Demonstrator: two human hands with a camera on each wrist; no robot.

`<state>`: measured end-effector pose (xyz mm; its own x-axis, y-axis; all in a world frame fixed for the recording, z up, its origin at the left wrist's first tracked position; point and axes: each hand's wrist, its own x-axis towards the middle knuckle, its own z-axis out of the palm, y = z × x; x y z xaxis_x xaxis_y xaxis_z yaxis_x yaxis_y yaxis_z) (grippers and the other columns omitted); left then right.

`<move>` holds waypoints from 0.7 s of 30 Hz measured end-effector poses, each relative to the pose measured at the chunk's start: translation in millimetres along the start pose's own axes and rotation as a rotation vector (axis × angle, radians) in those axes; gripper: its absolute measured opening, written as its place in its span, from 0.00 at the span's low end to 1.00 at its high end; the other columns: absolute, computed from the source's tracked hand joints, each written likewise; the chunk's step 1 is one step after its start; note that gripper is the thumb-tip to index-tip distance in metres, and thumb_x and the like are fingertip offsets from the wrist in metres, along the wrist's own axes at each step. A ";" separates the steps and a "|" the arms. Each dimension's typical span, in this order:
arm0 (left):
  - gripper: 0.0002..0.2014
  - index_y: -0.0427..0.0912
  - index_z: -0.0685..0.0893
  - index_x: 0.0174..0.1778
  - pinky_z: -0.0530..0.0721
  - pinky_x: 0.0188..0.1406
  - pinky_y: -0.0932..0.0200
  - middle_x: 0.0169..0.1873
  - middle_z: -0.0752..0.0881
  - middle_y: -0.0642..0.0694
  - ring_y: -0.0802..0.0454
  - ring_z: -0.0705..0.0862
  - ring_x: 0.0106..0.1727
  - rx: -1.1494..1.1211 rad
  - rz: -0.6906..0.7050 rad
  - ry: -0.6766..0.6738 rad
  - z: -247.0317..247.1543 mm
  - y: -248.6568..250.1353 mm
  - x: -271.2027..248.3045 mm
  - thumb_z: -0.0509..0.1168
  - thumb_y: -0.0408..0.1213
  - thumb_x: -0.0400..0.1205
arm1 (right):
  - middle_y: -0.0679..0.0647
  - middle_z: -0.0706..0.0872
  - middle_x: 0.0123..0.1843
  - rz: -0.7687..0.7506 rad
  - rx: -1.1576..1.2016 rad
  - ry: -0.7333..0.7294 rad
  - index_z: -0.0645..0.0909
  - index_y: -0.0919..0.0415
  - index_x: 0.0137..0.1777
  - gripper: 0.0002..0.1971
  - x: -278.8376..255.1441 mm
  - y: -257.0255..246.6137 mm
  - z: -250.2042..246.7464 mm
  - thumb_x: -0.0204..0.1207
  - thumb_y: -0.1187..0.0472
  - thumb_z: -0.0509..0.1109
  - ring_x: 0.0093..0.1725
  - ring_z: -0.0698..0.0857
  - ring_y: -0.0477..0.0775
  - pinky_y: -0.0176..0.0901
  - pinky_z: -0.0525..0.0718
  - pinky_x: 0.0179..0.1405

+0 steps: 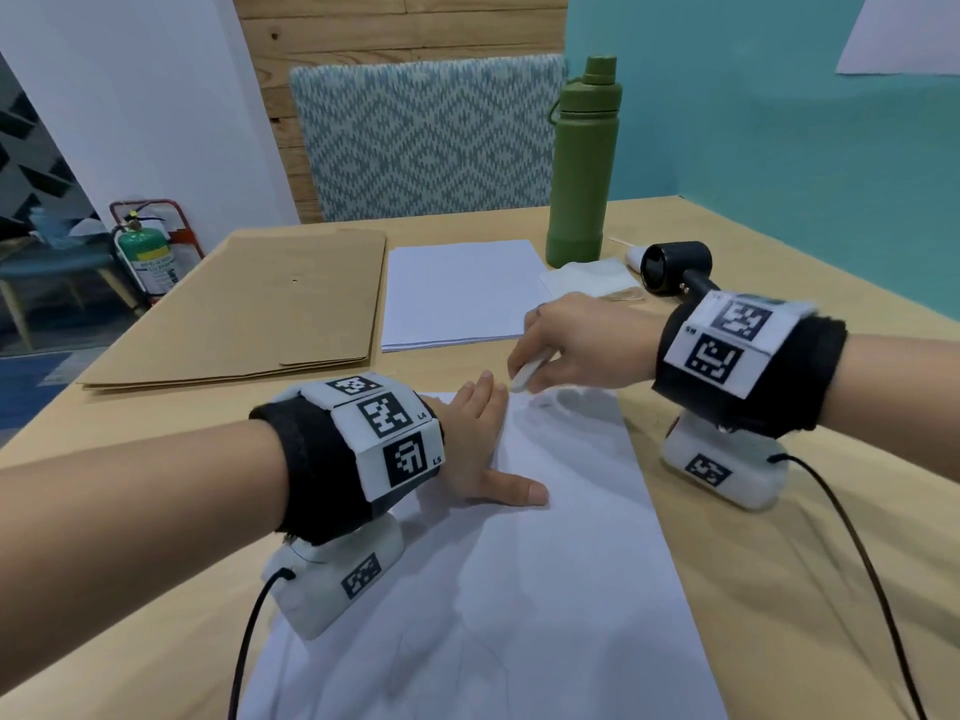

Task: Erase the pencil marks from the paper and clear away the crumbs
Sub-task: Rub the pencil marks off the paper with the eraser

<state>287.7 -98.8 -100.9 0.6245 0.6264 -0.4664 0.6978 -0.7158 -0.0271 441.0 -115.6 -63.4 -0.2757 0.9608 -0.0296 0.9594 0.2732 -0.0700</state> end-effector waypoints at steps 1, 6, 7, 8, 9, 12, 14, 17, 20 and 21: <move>0.55 0.35 0.30 0.81 0.44 0.82 0.47 0.82 0.32 0.41 0.46 0.38 0.84 0.002 -0.018 0.004 0.6 -0.2 0.1 0.55 0.68 0.76 | 0.49 0.78 0.48 -0.057 -0.051 -0.017 0.85 0.53 0.61 0.13 -0.1 -2.3 4.3 0.77 0.57 0.68 0.51 0.77 0.51 0.41 0.74 0.44; 0.57 0.36 0.31 0.81 0.41 0.81 0.48 0.81 0.31 0.41 0.47 0.37 0.84 0.014 -0.080 -0.016 0.8 -0.9 1.5 0.54 0.71 0.73 | 0.47 0.72 0.43 -0.185 -0.332 -0.268 0.83 0.52 0.62 0.13 -7.2 3.9 -1.9 0.82 0.54 0.63 0.45 0.69 0.48 0.40 0.66 0.34; 0.57 0.36 0.31 0.81 0.41 0.81 0.49 0.81 0.31 0.41 0.47 0.37 0.84 0.015 -0.082 -0.011 0.8 -0.7 1.2 0.54 0.71 0.73 | 0.46 0.70 0.40 -0.176 -0.379 -0.305 0.83 0.51 0.62 0.13 -6.3 6.4 -5.3 0.82 0.54 0.62 0.45 0.69 0.48 0.39 0.65 0.31; 0.57 0.36 0.31 0.81 0.41 0.81 0.49 0.82 0.31 0.41 0.47 0.37 0.84 0.017 -0.085 -0.009 0.8 -0.5 0.7 0.54 0.71 0.73 | 0.44 0.68 0.38 -0.162 -0.409 -0.302 0.82 0.51 0.63 0.13 -4.1 7.5 -7.0 0.82 0.55 0.62 0.45 0.68 0.48 0.37 0.63 0.29; 0.57 0.36 0.31 0.81 0.41 0.81 0.48 0.82 0.31 0.41 0.47 0.37 0.84 0.021 -0.086 -0.011 0.2 -0.3 0.1 0.54 0.71 0.74 | 0.43 0.67 0.37 -0.149 -0.406 -0.257 0.83 0.50 0.62 0.12 -1.6 5.9 -6.7 0.82 0.57 0.62 0.45 0.68 0.48 0.36 0.61 0.27; 0.57 0.36 0.30 0.80 0.41 0.81 0.48 0.81 0.31 0.42 0.47 0.36 0.84 0.030 -0.091 -0.026 -1.4 0.6 -0.6 0.53 0.72 0.74 | 0.47 0.69 0.44 -0.147 -0.338 -0.096 0.83 0.53 0.61 0.12 3.3 -1.8 3.5 0.82 0.57 0.62 0.46 0.74 0.52 0.38 0.61 0.28; 0.56 0.36 0.30 0.80 0.41 0.81 0.48 0.81 0.31 0.42 0.48 0.36 0.84 0.032 -0.094 -0.026 -2.4 1.6 -1.2 0.53 0.71 0.74 | 0.48 0.70 0.45 -0.167 -0.331 -0.130 0.83 0.55 0.61 0.13 1.5 -1.0 8.3 0.82 0.57 0.62 0.48 0.76 0.54 0.39 0.65 0.37; 0.56 0.37 0.31 0.81 0.42 0.81 0.47 0.82 0.31 0.42 0.47 0.37 0.84 0.028 -0.096 -0.018 -2.0 2.6 -3.3 0.54 0.71 0.74 | 0.47 0.70 0.41 -0.141 -0.363 -0.307 0.83 0.55 0.62 0.12 -0.5 4.0 -2.8 0.82 0.58 0.63 0.46 0.71 0.51 0.39 0.66 0.34; 0.56 0.37 0.31 0.81 0.43 0.81 0.47 0.82 0.32 0.42 0.47 0.38 0.84 0.039 -0.095 -0.009 -2.0 1.7 -3.5 0.54 0.71 0.74 | 0.46 0.68 0.39 -0.134 -0.395 -0.231 0.83 0.53 0.60 0.11 5.5 -0.3 -5.5 0.81 0.59 0.63 0.51 0.76 0.55 0.34 0.60 0.26; 0.56 0.37 0.31 0.81 0.43 0.81 0.46 0.82 0.32 0.42 0.48 0.37 0.84 0.040 -0.095 -0.012 -2.0 1.5 -3.1 0.54 0.71 0.74 | 0.47 0.68 0.42 -0.154 -0.379 -0.166 0.83 0.52 0.60 0.12 6.9 -3.6 -2.6 0.81 0.59 0.63 0.51 0.77 0.56 0.34 0.58 0.26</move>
<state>287.5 -101.1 -97.8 0.5516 0.6887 -0.4706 0.7391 -0.6651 -0.1070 435.8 -109.9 -60.8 -0.3935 0.8952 -0.2090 0.8517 0.4406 0.2836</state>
